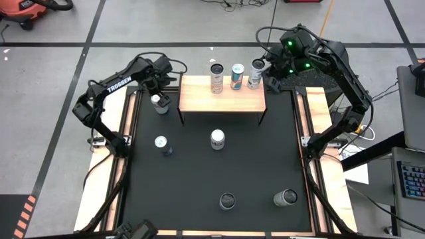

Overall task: Place canned beverage on shelf
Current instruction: Put the top red and silver soda can on the shelf

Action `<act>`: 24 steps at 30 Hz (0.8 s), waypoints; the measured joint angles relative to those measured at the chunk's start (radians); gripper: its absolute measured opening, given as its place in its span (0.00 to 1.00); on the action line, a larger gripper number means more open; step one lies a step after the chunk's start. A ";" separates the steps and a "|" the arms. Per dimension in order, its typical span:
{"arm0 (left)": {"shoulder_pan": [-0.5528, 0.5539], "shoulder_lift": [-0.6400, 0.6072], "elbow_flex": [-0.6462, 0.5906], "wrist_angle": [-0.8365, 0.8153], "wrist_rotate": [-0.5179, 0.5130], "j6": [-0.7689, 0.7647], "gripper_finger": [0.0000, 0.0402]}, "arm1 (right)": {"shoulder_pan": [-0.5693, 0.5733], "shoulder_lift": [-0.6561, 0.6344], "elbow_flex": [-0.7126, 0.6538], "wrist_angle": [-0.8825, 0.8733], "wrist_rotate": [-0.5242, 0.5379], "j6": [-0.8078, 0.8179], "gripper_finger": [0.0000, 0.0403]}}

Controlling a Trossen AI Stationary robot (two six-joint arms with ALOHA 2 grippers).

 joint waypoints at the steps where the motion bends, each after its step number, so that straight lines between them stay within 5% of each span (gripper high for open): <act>1: 0.005 0.000 -0.009 0.015 0.007 0.001 0.99 | 0.000 0.000 0.000 -0.005 0.000 0.000 0.00; 24: 0.055 0.001 -0.106 0.095 -0.008 -0.002 0.99 | 0.000 0.000 0.000 -0.012 -0.001 -0.016 0.00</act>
